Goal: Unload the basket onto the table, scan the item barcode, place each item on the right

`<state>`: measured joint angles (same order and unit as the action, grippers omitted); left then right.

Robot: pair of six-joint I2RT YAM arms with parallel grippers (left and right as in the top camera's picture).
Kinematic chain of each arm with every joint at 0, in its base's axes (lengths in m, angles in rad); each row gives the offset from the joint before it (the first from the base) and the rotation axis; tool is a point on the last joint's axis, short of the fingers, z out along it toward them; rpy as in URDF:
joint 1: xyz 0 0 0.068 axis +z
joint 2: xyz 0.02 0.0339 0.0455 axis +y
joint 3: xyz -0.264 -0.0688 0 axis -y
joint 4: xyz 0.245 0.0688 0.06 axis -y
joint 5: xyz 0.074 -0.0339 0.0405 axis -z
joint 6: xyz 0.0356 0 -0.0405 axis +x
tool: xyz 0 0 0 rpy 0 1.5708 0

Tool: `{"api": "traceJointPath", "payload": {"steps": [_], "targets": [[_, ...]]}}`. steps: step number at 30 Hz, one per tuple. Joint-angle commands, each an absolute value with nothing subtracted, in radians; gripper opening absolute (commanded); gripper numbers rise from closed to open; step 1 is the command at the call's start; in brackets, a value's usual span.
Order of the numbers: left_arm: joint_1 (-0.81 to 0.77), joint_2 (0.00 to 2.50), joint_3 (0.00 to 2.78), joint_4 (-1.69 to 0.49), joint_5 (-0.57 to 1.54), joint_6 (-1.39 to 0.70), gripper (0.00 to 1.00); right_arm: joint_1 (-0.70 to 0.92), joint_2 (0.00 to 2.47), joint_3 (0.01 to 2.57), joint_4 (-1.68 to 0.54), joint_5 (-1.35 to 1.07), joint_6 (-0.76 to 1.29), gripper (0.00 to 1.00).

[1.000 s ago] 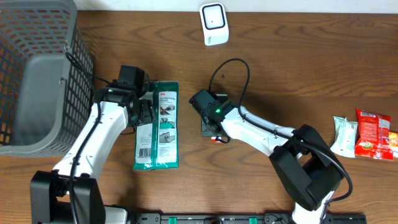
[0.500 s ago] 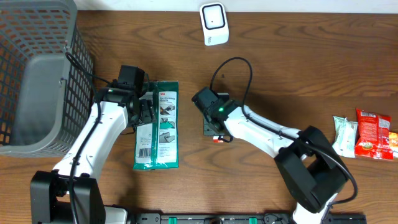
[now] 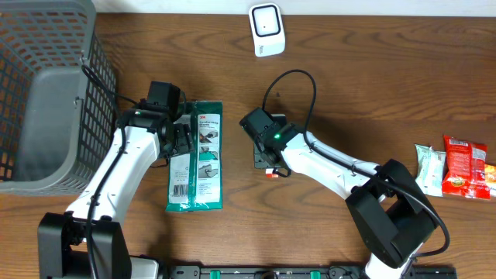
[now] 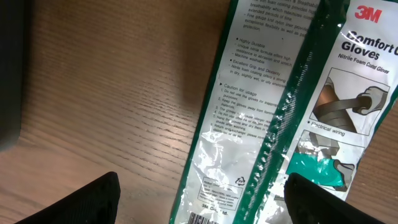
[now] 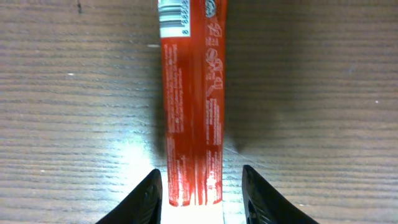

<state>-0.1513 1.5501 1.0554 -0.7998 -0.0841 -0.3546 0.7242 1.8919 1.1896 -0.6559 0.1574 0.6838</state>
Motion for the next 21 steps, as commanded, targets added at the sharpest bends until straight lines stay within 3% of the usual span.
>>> {"api": "traceJointPath", "payload": {"steps": [1,21], "targets": [[-0.145,1.543,1.070,-0.800,-0.090,-0.350,0.85,0.741,1.914,1.183,-0.653,0.185,0.670,0.36],[-0.145,1.543,1.070,-0.800,-0.090,-0.350,0.85,0.759,1.925,1.228,-0.688,0.183,0.627,0.33]]}}
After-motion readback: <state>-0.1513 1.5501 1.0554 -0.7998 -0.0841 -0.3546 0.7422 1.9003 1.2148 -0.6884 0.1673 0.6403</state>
